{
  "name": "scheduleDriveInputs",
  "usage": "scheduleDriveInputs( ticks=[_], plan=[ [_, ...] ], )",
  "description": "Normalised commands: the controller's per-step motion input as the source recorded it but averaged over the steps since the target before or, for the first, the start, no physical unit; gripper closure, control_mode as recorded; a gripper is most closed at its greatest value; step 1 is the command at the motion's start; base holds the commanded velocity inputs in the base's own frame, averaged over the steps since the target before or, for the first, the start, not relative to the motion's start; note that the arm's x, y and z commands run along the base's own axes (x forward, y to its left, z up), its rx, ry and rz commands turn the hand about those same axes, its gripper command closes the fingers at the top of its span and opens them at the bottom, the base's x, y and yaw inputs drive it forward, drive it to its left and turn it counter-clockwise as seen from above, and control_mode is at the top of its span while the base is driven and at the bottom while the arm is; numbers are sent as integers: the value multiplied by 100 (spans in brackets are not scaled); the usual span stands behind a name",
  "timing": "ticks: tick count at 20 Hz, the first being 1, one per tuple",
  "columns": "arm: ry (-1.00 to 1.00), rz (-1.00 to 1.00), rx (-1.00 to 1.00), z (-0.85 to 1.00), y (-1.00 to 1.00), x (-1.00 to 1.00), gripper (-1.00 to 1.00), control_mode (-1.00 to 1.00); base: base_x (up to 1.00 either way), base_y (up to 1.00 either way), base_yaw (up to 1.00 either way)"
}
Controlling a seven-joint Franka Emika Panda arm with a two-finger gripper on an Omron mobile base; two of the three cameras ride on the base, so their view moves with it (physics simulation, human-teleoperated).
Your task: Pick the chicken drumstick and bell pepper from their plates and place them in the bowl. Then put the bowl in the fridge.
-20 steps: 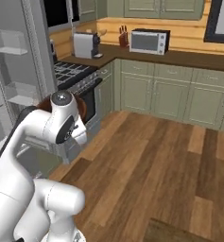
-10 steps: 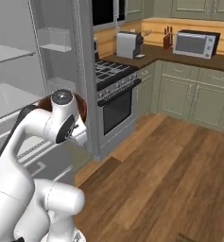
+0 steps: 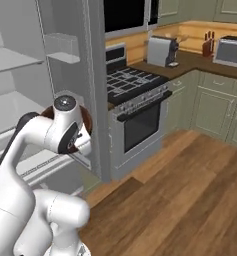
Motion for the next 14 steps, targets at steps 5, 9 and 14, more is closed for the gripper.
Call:
scheduleDriveInputs(
  ticks=[5, 9, 14],
  plan=[
    [0, 0, 0, 0, 0, 0, 100, 100, -21, 42, 46],
    [0, 0, 0, 0, 0, 0, 100, 100, -46, 38, 46],
    [0, 0, 0, 0, 0, 0, 100, 100, 17, 0, 40]
  ],
)
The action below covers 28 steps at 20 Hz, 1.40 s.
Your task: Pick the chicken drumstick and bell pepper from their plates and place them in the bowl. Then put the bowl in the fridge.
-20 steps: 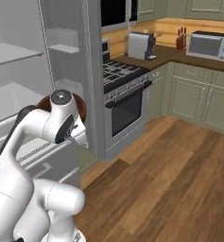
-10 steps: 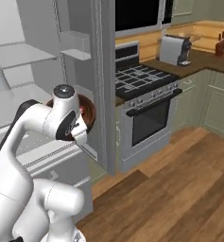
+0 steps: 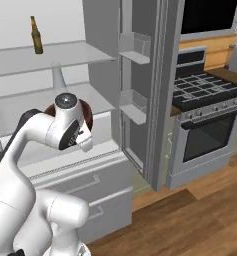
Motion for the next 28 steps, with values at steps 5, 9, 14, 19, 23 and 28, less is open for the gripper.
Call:
scheduleDriveInputs(
  ticks=[5, 9, 14, 19, 23, 28],
  plan=[
    [0, 0, 0, 0, 0, 0, 100, 100, 63, -46, 26],
    [0, 0, 0, 0, 0, 0, 100, 100, 9, 1, 34],
    [-1, 20, 0, 0, 14, 5, 100, -100, 0, 6, 15],
    [0, 11, 0, 0, 22, 78, 100, -100, 0, 0, 0],
    [0, 3, 0, 0, 18, 58, 100, -100, 0, 0, 0],
    [2, 0, -1, 5, 58, 34, 100, -100, 0, 0, 0]
  ],
)
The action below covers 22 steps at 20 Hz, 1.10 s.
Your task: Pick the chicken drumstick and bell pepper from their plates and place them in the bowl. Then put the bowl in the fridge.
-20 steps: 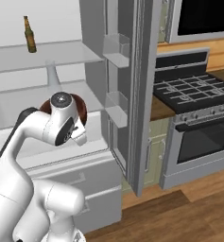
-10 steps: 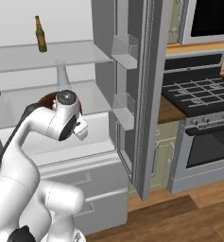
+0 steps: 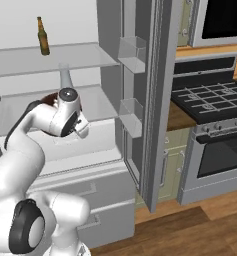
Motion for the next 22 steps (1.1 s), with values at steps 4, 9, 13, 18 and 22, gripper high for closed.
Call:
scheduleDriveInputs(
  ticks=[4, 9, 13, 18, 22],
  plan=[
    [8, 0, 0, 18, 51, 16, 100, -100, 0, 0, 0],
    [6, -1, 4, 10, 24, 14, 100, -100, 0, 0, 0],
    [7, -7, 2, 0, 38, 61, 100, -100, 0, 0, 0],
    [6, -5, 3, -12, 21, 46, 100, -100, 0, 0, 0],
    [3, 0, 0, -40, 26, 5, 100, -100, 0, 0, 0]
  ],
)
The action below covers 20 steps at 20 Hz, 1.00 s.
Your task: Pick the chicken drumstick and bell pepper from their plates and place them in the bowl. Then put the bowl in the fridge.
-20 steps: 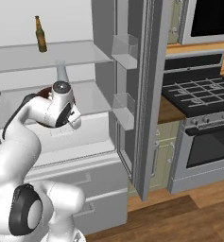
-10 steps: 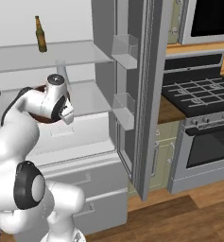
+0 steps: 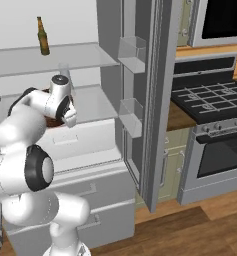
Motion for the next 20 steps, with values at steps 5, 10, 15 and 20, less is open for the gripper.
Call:
scheduleDriveInputs(
  ticks=[5, 10, 15, 20],
  plan=[
    [0, -2, 0, -16, 54, 40, 100, -100, 0, 0, 0],
    [0, -5, 0, -1, 35, 47, 100, -100, 0, 0, 0],
    [-1, 0, 0, 0, -1, -47, -100, -100, 0, 0, 0],
    [-6, -2, 3, 8, -12, -83, -100, -100, 0, 0, 0]
  ],
)
